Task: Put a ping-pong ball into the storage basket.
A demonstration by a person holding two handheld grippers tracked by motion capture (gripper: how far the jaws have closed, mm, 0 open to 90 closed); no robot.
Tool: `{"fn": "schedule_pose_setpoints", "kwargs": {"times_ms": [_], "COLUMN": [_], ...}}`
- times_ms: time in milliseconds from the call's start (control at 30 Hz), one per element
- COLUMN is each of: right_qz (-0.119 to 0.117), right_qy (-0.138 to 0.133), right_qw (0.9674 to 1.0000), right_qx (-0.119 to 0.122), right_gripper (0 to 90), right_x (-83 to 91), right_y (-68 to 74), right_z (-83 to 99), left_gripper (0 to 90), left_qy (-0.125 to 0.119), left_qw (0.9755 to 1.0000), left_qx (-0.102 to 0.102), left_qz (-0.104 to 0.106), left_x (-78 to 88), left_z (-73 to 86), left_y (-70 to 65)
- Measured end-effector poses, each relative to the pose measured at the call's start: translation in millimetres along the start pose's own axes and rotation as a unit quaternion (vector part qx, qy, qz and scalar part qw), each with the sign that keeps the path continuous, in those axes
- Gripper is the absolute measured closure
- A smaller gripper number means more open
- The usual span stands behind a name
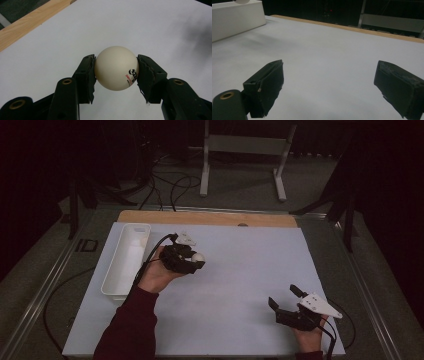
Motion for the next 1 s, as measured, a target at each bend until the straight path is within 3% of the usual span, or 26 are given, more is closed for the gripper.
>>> {"fn": "schedule_pose_setpoints", "kwargs": {"times_ms": [1000], "right_qz": [0.000], "right_qy": [-0.002], "right_qw": [1.0000], "right_qx": [-0.002], "right_gripper": [8.8], "right_x": [0.3], "right_y": [-0.3], "right_z": [-0.5], "left_gripper": [51.5], "left_qy": [-0.003], "left_qw": [1.0000], "left_qx": [0.003], "left_qz": [-0.006], "left_x": [14.3], "left_z": [10.6], "left_y": [8.7]}}
Point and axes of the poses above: each handheld gripper's, and its own axes: x roughly backward along the jaws, z roughly out of its underside, y roughly to its left, the point moved 10 cm from there along -x, roughly forward along the jaws, and after that the axes turned 3 degrees about x, right-handed, at the moved point
